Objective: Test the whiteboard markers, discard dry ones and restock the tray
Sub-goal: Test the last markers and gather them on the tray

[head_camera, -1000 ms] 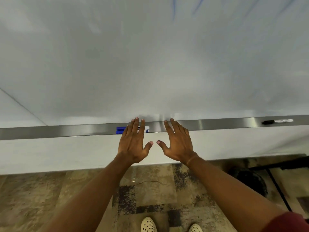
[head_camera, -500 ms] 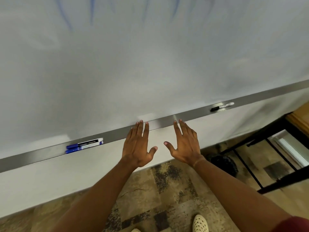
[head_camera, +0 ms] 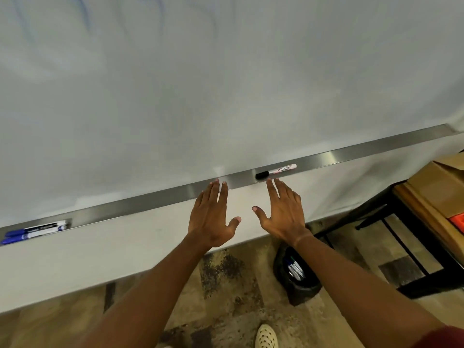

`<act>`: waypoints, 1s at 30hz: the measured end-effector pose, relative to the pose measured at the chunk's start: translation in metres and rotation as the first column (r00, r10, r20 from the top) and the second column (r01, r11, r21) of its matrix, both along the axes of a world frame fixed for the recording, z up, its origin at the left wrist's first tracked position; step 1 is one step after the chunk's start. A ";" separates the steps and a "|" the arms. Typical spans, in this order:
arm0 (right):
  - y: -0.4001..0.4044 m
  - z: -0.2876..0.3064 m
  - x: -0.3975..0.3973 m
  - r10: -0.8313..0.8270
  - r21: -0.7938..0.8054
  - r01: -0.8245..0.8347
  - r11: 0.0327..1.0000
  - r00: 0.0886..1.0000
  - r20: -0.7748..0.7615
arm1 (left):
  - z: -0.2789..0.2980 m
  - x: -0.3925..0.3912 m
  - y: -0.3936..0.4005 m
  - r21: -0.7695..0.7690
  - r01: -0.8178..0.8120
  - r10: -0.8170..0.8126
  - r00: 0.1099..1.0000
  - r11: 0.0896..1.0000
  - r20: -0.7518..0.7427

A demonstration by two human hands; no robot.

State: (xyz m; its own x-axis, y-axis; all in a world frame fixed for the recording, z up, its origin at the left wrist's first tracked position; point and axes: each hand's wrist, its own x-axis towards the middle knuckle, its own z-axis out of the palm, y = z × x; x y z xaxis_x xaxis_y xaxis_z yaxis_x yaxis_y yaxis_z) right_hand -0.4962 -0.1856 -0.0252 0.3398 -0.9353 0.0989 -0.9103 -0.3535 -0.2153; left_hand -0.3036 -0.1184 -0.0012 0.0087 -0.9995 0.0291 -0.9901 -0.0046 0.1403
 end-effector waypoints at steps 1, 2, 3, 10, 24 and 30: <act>-0.008 -0.001 -0.009 0.005 0.001 -0.005 1.000 1.000 0.002 | -0.001 -0.009 -0.005 0.011 -0.009 0.009 1.000 1.000 -0.004; -0.017 -0.002 -0.017 0.010 -0.003 -0.010 1.000 1.000 0.004 | -0.002 -0.017 -0.010 0.018 -0.021 0.021 1.000 1.000 -0.007; -0.026 -0.003 -0.024 0.012 -0.005 -0.012 1.000 1.000 0.008 | -0.003 -0.024 -0.013 0.026 -0.033 0.033 0.999 0.999 -0.009; -0.078 -0.007 -0.044 0.011 -0.032 -0.010 0.999 0.999 0.036 | -0.007 -0.052 -0.040 0.069 -0.069 0.070 0.997 0.995 -0.021; -0.137 -0.005 -0.030 0.088 -0.004 -0.088 0.996 0.993 -0.082 | -0.016 -0.056 -0.067 0.104 -0.046 0.054 0.996 0.993 -0.077; -0.141 -0.004 -0.025 0.065 0.059 -0.060 0.996 0.994 -0.092 | -0.016 -0.052 -0.071 0.110 -0.038 0.047 0.996 0.993 -0.082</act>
State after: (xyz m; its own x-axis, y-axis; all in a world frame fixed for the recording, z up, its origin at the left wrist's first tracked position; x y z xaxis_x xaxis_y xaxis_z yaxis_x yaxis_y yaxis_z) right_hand -0.5209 -0.3270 -0.0287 0.4030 -0.9151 0.0122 -0.9039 -0.4001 -0.1511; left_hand -0.3554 -0.1895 -0.0167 0.0490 -0.9954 -0.0822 -0.9733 -0.0661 0.2198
